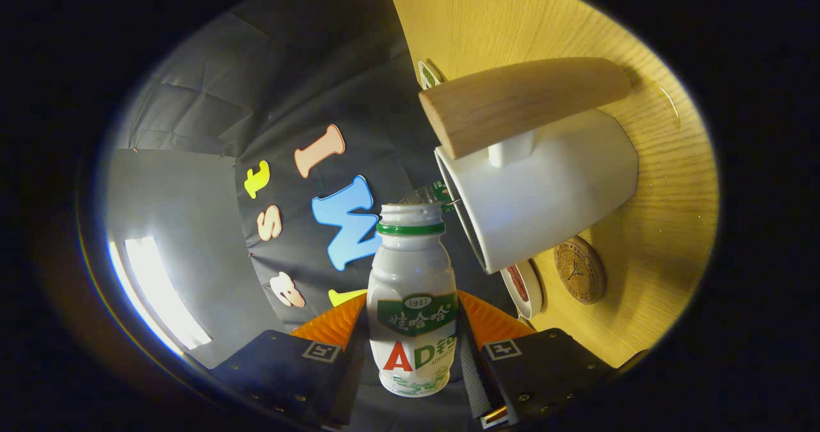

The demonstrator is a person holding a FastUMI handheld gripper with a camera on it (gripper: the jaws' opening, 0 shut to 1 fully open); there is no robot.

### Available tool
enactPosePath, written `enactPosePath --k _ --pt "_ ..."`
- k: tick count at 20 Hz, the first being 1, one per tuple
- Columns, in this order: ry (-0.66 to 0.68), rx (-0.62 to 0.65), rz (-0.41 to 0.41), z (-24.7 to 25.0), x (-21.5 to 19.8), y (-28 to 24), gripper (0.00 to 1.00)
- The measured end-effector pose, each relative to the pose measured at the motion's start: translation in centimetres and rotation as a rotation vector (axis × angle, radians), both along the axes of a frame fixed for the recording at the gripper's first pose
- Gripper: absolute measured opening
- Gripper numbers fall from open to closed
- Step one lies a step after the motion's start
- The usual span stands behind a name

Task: Take the bottle from table, then pour the juice into the cup, finally place the bottle on the coaster

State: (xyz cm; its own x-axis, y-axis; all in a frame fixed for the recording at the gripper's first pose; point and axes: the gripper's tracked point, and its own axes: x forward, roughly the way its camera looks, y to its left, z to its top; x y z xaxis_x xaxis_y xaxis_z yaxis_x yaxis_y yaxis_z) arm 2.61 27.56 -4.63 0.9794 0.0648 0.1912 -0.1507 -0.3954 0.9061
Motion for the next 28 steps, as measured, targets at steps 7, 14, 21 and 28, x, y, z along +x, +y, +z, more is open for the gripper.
enactPosePath --k 7,14,21,28 --pt "0.002 0.001 -0.005 0.3 0.0 -0.3 0.67" --pt "0.003 0.003 -0.009 0.5 0.1 -0.4 0.67" --pt "0.0 -0.003 -0.008 0.8 0.1 -0.3 0.67" --pt "0.052 -0.176 -0.003 -0.5 0.2 0.1 0.67"
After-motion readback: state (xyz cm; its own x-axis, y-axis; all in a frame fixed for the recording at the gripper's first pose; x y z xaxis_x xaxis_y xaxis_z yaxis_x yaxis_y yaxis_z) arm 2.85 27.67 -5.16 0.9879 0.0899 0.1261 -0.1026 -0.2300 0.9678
